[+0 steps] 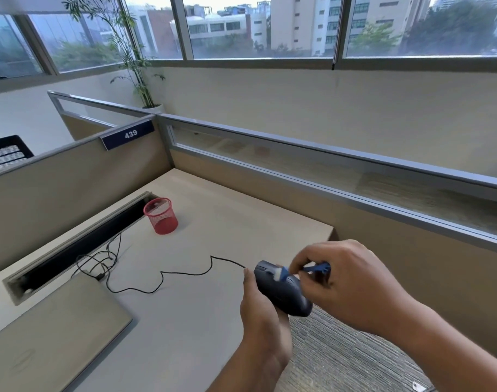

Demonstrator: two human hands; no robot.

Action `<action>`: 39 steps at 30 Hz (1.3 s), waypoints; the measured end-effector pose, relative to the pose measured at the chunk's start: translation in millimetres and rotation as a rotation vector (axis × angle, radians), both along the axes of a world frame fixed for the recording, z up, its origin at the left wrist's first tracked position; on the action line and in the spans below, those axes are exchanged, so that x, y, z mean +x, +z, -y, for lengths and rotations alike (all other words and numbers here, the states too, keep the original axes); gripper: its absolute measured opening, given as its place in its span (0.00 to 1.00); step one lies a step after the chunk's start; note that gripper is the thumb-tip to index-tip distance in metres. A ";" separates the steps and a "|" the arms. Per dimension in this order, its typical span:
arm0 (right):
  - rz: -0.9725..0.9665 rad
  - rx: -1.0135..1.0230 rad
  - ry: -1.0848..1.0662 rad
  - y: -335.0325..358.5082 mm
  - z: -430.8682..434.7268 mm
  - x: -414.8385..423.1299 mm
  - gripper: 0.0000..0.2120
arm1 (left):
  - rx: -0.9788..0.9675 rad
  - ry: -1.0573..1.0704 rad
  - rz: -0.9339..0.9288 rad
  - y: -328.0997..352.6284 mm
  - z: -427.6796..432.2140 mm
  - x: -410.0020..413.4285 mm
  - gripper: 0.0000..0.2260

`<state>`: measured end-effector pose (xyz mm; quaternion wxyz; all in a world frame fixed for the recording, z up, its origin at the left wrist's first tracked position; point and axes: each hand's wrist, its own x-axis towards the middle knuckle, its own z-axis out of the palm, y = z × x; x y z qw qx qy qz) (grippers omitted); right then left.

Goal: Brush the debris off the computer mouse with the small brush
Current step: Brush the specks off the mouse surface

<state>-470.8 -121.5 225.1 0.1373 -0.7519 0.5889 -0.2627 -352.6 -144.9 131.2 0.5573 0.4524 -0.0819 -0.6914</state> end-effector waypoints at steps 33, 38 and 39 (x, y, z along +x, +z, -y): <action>-0.083 0.195 0.018 9.5 15.2 -13.6 0.12 | 0.014 0.008 -0.028 7.1 -10.7 2.7 0.25; 0.212 0.142 0.015 1.3 32.9 -7.4 0.06 | 0.016 -0.029 -0.064 7.2 -15.7 2.1 0.22; 0.233 0.150 0.014 -3.2 35.9 -4.3 0.06 | 0.011 -0.040 -0.076 7.6 -15.5 2.1 0.22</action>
